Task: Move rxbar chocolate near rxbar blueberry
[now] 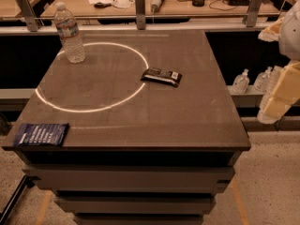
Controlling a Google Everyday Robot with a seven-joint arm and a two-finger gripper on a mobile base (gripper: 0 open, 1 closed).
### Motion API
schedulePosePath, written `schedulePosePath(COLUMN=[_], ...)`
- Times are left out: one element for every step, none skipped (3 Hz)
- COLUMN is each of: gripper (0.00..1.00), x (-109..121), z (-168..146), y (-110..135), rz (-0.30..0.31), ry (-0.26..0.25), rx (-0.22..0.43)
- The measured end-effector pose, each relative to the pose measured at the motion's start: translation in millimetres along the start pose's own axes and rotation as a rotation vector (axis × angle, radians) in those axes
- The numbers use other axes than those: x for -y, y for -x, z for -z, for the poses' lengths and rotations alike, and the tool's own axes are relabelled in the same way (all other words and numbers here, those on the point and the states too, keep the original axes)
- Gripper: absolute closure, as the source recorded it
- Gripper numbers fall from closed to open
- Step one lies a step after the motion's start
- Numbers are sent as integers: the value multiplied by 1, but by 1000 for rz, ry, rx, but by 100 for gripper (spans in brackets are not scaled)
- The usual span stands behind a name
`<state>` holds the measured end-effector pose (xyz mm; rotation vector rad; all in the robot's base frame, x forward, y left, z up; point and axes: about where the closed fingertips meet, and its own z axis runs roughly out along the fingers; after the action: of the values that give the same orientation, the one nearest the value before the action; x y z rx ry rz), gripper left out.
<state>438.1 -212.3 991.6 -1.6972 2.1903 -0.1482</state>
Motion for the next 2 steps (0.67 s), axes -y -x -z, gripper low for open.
schedulePosePath(gripper=[0,0], x=[0,13], z=[0,-10], y=[0,10], rz=[0,-7], ry=[0,0], rx=[0,36])
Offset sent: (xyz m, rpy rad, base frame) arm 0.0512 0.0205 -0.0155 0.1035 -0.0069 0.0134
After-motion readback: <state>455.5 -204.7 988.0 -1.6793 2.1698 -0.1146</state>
